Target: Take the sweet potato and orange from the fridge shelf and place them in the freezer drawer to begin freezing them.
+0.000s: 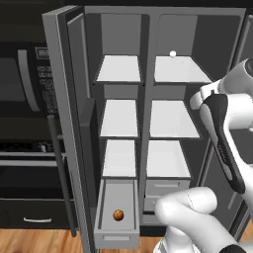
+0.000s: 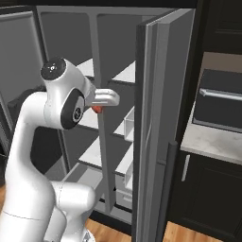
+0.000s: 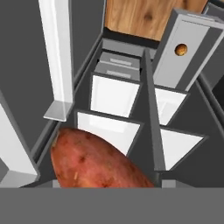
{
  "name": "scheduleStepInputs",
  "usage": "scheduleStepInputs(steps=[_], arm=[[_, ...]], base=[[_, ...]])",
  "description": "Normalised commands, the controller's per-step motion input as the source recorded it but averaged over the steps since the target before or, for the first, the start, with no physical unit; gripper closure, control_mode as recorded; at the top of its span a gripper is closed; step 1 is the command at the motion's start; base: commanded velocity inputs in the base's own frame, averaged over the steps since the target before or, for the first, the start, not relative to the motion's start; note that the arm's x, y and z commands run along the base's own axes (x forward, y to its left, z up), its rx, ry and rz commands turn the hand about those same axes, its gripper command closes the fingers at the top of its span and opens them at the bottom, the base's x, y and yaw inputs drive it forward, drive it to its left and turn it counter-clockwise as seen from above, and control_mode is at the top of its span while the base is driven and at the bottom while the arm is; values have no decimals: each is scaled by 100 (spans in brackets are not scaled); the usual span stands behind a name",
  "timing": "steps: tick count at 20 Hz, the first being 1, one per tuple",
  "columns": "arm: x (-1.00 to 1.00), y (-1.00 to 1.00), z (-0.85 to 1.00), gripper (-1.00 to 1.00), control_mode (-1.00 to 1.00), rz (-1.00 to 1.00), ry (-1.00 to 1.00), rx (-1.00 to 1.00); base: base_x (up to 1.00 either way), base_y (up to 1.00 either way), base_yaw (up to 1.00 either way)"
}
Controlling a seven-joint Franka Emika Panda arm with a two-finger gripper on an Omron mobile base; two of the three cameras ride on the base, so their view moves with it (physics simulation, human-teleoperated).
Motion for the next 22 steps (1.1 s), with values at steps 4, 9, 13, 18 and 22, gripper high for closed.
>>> scheduleStepInputs(steps=[4, 9, 13, 18, 22], arm=[[-53, 23, -6, 100, -100, 10, 1, 0], [-17, 5, 0, 100, -100, 5, 0, 0], [0, 0, 0, 100, -100, 0, 0, 0], [-2, 0, 0, 100, 100, 0, 0, 0], [0, 0, 0, 100, 100, 0, 0, 0]], base=[[0, 0, 0], [0, 0, 0], [0, 0, 0], [-29, 0, 0], [-63, 0, 2]])
